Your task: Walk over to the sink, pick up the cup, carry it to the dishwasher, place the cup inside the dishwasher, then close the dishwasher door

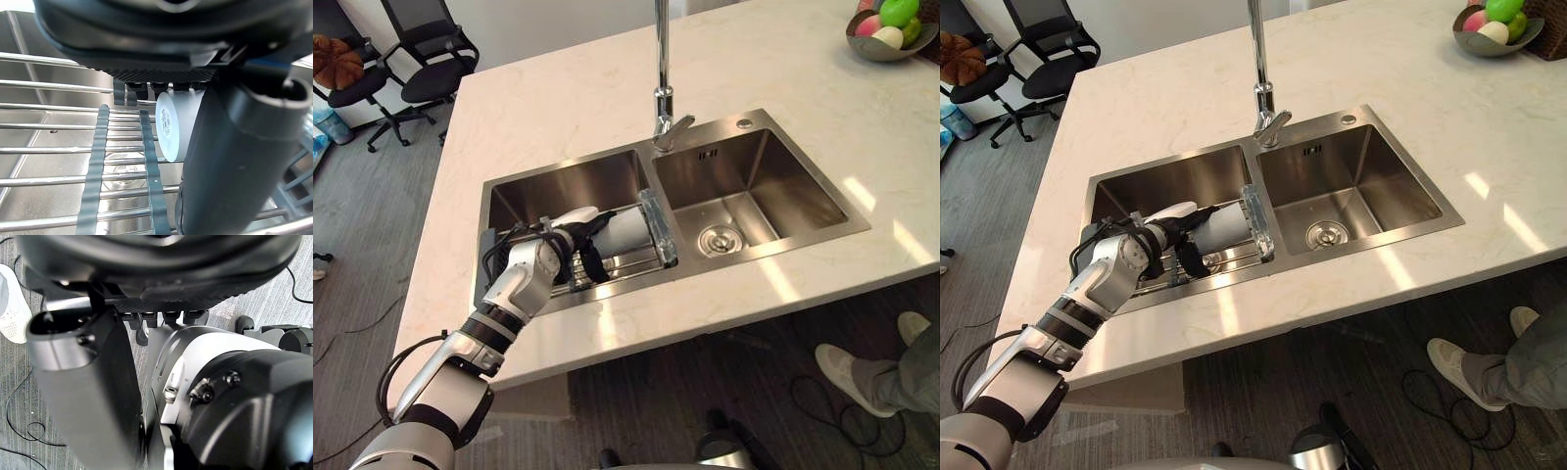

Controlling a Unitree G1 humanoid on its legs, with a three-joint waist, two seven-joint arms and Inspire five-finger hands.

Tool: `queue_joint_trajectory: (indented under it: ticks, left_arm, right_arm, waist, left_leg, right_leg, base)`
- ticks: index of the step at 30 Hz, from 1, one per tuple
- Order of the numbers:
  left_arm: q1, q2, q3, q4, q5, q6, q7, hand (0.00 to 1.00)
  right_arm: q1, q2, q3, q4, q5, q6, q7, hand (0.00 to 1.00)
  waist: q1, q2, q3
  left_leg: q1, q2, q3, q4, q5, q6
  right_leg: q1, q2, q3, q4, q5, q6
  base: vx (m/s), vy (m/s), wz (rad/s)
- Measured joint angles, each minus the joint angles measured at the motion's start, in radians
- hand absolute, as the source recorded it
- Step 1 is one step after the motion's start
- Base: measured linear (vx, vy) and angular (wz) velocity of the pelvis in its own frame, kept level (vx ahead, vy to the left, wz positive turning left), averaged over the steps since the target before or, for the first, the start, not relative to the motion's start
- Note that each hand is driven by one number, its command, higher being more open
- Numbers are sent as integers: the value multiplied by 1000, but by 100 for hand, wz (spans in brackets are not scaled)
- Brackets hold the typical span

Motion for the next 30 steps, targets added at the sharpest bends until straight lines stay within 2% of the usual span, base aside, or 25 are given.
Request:
queue_joint_trajectory:
  ticks: [10, 15, 17, 19, 22, 30]
  left_arm:
    - [0, -9, 26, -13, -90, 42, -18, 100]
    - [5, 27, 26, -16, -271, 47, 13, 100]
    - [25, 33, 30, -15, -438, 48, 70, 100]
    - [44, 33, 39, -16, -503, 39, 93, 100]
    - [51, 33, 39, -16, -514, 21, 106, 100]
    - [73, 21, 39, -13, -522, 1, 145, 100]
  right_arm:
    - [-12, 7, 2, -1, 3, 12, -27, 100]
    - [-13, 8, 4, -1, 11, 18, -38, 100]
    - [-14, 9, 15, -1, 32, 19, -51, 100]
    - [-19, 9, 25, -1, 38, 20, -59, 100]
    - [-34, 10, 42, 0, 39, 28, -78, 100]
    - [-43, 6, 56, -3, 62, 38, -108, 100]
  waist:
    - [5, -11, 0]
    - [27, -15, 2]
    - [43, -21, 6]
    - [54, -30, 12]
    - [55, -45, 19]
    - [55, -46, 18]
  left_leg:
    - [-1, 0, -1, 0, -1, 0]
    - [-2, 0, -1, 0, -4, -2]
    - [-2, 0, -3, 0, -5, 0]
    - [-2, -1, -5, 2, -6, 0]
    - [-2, -5, -7, 6, -7, 2]
    - [-4, -8, -10, 13, -9, 4]
  right_leg:
    - [0, 0, 0, 3, 1, 1]
    - [0, 0, 0, 3, 0, 1]
    - [0, 0, -3, 7, -1, 3]
    - [0, -1, -5, 10, -2, 4]
    - [0, -6, -8, 16, -4, 7]
    - [-1, -10, -8, 21, -5, 8]
  base:
    - [0, 0, 0]
    - [0, 0, 0]
    - [0, 0, 0]
    - [0, 0, 3]
    - [0, 0, 1]
    - [-5, -2, 0]
